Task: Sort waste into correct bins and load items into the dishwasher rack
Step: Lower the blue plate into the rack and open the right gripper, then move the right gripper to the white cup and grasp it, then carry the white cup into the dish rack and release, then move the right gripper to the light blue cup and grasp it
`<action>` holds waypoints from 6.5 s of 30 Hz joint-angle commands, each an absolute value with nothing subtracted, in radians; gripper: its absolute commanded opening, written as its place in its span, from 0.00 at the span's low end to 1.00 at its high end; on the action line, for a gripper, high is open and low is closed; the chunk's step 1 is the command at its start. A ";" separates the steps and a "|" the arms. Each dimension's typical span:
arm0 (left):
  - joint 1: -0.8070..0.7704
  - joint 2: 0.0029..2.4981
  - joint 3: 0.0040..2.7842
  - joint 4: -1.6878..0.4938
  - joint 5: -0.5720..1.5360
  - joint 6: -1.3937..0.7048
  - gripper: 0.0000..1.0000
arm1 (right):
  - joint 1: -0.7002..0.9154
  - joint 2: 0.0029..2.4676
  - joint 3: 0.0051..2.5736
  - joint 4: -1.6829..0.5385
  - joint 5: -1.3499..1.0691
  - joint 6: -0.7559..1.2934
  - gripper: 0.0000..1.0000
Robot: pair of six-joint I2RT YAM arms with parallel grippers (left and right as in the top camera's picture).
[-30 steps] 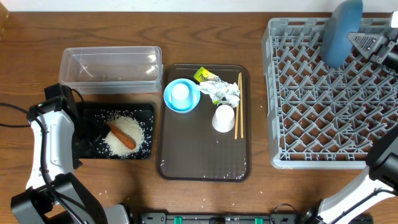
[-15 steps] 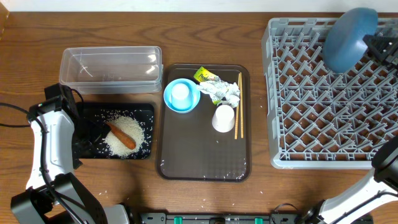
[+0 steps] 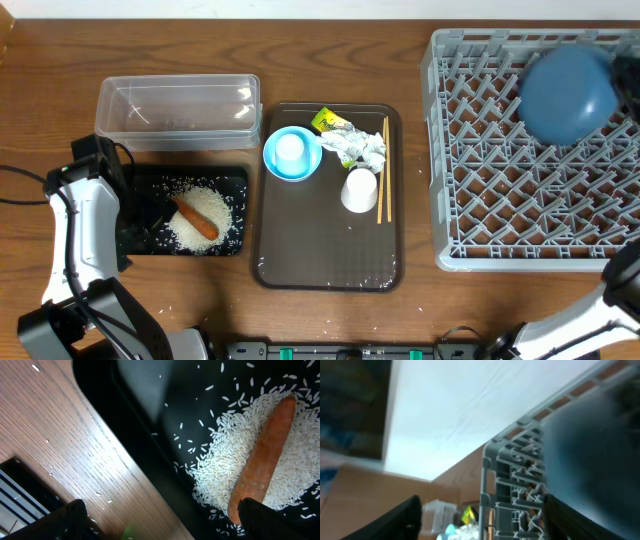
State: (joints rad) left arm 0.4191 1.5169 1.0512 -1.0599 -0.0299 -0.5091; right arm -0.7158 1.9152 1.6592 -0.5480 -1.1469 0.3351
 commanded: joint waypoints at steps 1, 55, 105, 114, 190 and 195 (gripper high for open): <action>0.424 1.518 1.050 -1.065 -0.038 -0.514 0.99 | -0.691 1.763 1.675 -0.605 -0.879 0.316 0.85; 0.424 1.518 1.050 -1.065 -0.038 -0.514 0.99 | 0.620 2.009 1.647 -1.166 -0.001 0.460 0.99; 0.424 1.518 1.050 -1.065 -0.038 -0.514 0.99 | -0.307 1.736 2.046 -1.348 0.003 0.351 0.49; 0.424 1.518 1.050 -1.065 -0.038 -0.514 0.99 | -0.566 1.848 2.046 -1.291 -0.001 0.350 0.50; 0.424 1.518 1.050 -1.065 -0.038 -0.514 0.99 | 0.765 2.322 2.046 -0.894 0.045 0.329 0.98; 0.424 1.518 1.050 -1.065 -0.038 -0.514 0.99 | 0.768 2.342 2.046 -0.910 0.045 0.338 0.88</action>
State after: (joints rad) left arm 0.4191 1.5169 1.0512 -1.0618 -0.0299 -0.5091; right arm 0.7570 2.3241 2.0407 -0.9058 0.0277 0.3164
